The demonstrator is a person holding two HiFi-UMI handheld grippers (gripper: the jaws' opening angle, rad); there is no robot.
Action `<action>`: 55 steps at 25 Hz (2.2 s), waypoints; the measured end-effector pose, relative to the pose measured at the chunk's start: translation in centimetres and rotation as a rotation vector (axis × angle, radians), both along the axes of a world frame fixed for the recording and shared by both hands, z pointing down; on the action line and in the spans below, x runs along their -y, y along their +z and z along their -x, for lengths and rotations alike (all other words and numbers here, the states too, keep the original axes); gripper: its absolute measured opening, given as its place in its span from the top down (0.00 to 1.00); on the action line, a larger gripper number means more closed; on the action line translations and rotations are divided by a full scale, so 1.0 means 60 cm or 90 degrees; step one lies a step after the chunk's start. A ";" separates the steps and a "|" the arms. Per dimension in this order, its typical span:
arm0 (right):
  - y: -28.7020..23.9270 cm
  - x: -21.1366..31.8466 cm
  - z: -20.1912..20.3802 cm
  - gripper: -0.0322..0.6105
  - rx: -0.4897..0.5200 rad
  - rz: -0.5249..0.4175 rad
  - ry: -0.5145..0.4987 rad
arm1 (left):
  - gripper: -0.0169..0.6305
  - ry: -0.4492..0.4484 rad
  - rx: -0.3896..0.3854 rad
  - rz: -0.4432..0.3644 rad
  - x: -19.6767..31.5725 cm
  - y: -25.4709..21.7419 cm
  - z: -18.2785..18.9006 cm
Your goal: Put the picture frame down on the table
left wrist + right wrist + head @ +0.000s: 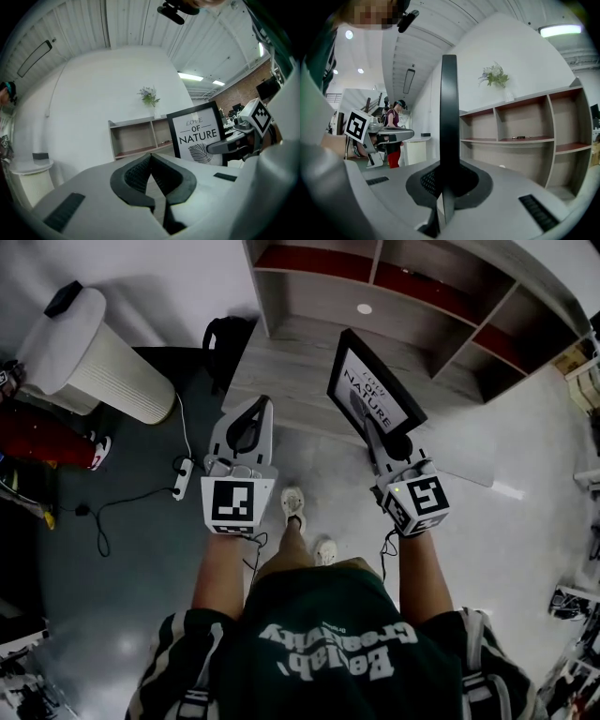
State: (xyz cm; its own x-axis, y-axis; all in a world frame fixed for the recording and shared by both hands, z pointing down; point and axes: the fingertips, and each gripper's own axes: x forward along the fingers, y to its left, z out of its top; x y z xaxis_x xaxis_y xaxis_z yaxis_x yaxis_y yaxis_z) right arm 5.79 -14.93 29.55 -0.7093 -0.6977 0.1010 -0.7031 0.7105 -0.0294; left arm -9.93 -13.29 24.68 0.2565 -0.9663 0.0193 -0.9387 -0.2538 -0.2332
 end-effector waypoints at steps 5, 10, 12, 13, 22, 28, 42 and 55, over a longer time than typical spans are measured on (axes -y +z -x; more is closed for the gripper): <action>0.009 0.104 0.065 0.89 -0.002 -0.002 0.026 | 0.95 0.017 -0.008 -0.001 0.120 0.016 0.063; 0.010 0.208 0.113 0.89 -0.052 -0.036 0.045 | 0.95 0.033 -0.031 -0.031 0.227 0.005 0.109; 0.016 0.245 0.132 0.89 -0.067 -0.043 0.052 | 0.95 0.043 -0.040 -0.026 0.265 0.012 0.124; 0.021 0.261 0.142 0.89 -0.069 -0.041 0.055 | 0.95 0.046 -0.043 -0.024 0.283 0.018 0.133; 0.065 0.366 0.212 0.89 -0.084 -0.028 0.054 | 0.95 0.052 -0.048 0.004 0.384 0.080 0.196; 0.122 0.407 0.236 0.89 -0.102 -0.012 0.036 | 0.95 0.045 -0.046 0.010 0.418 0.126 0.214; 0.290 0.551 0.213 0.89 -0.061 0.013 -0.055 | 0.95 0.027 -0.001 0.048 0.545 0.269 0.170; 0.492 0.669 0.226 0.89 -0.071 0.072 -0.127 | 0.95 -0.041 -0.063 0.097 0.651 0.405 0.156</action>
State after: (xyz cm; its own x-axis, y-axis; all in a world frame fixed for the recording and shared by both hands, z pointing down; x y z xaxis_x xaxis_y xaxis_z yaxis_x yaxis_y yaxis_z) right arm -7.80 -55.08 59.06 -0.8121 -0.5245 0.2556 -0.5522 0.8324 -0.0465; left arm -19.28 -52.34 48.99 0.2018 -0.9687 0.1449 -0.9707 -0.2175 -0.1018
